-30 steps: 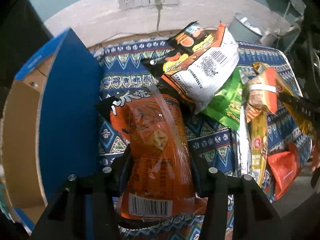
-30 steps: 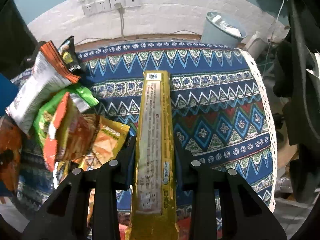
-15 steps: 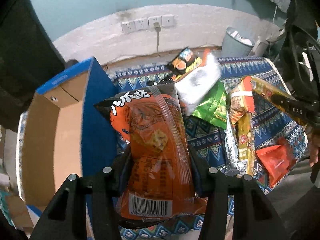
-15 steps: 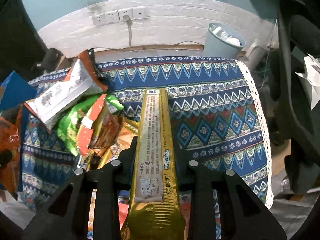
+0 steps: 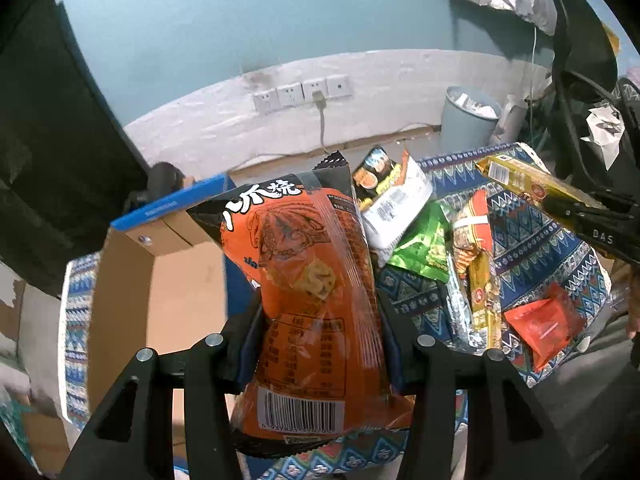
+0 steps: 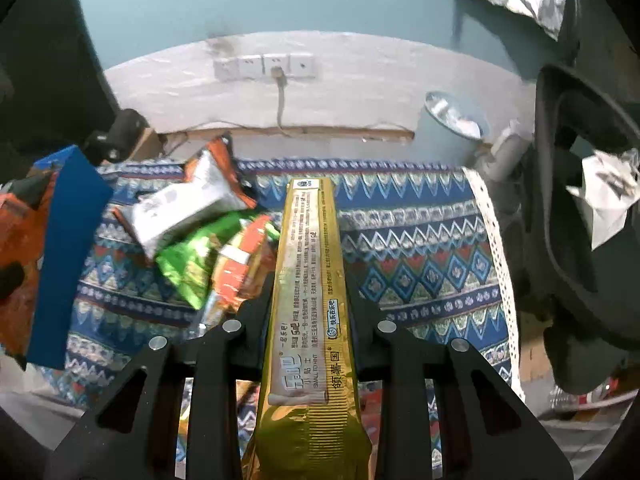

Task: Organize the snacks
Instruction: 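Lift the orange bag and gold bar and carry both toward the cardboard box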

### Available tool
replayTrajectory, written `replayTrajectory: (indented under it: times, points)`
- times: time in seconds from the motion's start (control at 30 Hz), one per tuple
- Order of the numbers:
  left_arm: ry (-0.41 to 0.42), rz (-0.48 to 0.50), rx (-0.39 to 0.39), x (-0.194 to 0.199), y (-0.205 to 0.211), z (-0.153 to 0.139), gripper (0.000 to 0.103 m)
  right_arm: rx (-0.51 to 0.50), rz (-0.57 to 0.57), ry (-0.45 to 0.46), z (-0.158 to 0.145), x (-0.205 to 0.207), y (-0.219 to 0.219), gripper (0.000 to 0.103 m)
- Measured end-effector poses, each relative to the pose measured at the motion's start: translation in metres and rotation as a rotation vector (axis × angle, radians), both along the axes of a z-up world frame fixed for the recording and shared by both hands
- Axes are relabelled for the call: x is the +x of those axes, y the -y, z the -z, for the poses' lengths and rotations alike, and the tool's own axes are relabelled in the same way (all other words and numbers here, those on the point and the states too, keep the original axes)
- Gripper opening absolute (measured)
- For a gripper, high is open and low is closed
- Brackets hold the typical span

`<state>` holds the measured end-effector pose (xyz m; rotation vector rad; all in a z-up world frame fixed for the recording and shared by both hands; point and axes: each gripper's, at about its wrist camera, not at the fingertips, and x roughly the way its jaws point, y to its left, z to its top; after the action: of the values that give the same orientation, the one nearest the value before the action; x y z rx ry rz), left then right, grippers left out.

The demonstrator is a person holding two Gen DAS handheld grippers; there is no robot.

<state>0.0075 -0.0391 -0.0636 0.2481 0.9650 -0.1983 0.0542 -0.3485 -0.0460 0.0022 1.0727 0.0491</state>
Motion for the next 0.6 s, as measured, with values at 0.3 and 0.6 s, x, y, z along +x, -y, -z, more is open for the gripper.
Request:
replayTrajectory:
  times: [0.3,0.6]
  points:
    - [0.055,-0.03,0.023,-0.004,-0.027,-0.018,0.052,0.034,-0.091,0.066,-0.035,-0.003,-0.037,0.027]
    - [0.081,-0.048,0.044,-0.01,-0.054,-0.028,0.052,0.092,-0.213,0.093,-0.056,-0.004,-0.094,0.027]
